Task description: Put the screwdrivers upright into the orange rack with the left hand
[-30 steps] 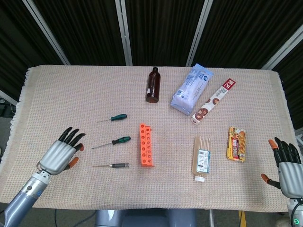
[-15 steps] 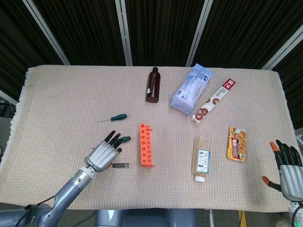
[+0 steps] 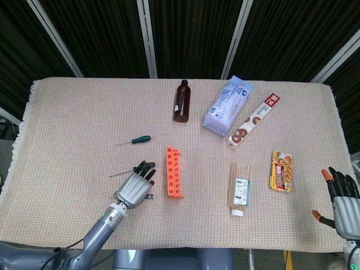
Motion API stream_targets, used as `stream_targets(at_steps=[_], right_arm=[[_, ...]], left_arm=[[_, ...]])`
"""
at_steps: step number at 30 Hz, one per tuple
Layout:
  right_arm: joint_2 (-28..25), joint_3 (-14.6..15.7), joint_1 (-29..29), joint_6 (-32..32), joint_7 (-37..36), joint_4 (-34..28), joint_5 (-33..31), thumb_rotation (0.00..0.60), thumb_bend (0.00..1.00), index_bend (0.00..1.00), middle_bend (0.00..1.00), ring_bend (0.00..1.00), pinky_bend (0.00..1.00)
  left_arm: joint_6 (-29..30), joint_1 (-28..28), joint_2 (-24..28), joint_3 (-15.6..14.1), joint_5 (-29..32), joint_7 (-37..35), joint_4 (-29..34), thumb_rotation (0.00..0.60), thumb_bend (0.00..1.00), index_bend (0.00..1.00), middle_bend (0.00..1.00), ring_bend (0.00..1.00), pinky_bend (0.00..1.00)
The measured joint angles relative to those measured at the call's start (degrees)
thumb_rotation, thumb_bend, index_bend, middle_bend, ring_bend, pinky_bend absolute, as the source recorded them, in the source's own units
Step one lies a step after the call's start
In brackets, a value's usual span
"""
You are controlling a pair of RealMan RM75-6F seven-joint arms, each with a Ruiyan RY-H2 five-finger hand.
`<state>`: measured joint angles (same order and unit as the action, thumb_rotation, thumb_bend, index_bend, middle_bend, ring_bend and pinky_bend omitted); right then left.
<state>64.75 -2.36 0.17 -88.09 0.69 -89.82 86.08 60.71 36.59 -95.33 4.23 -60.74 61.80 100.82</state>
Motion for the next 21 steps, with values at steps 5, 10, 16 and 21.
stream_targets(at_steps=[5, 10, 16, 21], right_arm=[[0.02, -0.04, -0.05, 0.12, -0.42, 0.38, -0.05, 0.600, 0.03, 0.01, 0.00, 0.00, 0.00], [-0.07, -0.09, -0.16, 0.14, -0.73, 0.54, -0.16, 0.600, 0.03, 0.02, 0.00, 0.00, 0.00], [0.04, -0.10, -0.27, 0.56, -1.07, 0.78, -0.63, 0.600, 0.02, 0.02, 0.00, 0.00, 0.00], [0.04, -0.14, -0.30, 0.65, -1.03, 0.79, -0.70, 0.600, 0.03, 0.02, 0.00, 0.00, 0.00]], left_arm=[[1.97, -0.07, -2.91, -0.72, 1.34, 0.11, -1.47, 0.600, 0.20, 0.49, 0.12, 0.03, 0.00], [2.92, 0.83, -5.52, -0.62, 3.88, 0.99, -2.98, 0.600, 0.21, 0.49, 0.12, 0.03, 0.00], [4.56, 1.82, -6.95, -0.57, 4.27, 1.59, -4.59, 0.600, 0.23, 0.49, 0.12, 0.02, 0.00], [4.84, 2.57, -7.55, -0.58, 4.85, 1.65, -5.30, 0.600, 0.23, 0.48, 0.11, 0.00, 0.00]])
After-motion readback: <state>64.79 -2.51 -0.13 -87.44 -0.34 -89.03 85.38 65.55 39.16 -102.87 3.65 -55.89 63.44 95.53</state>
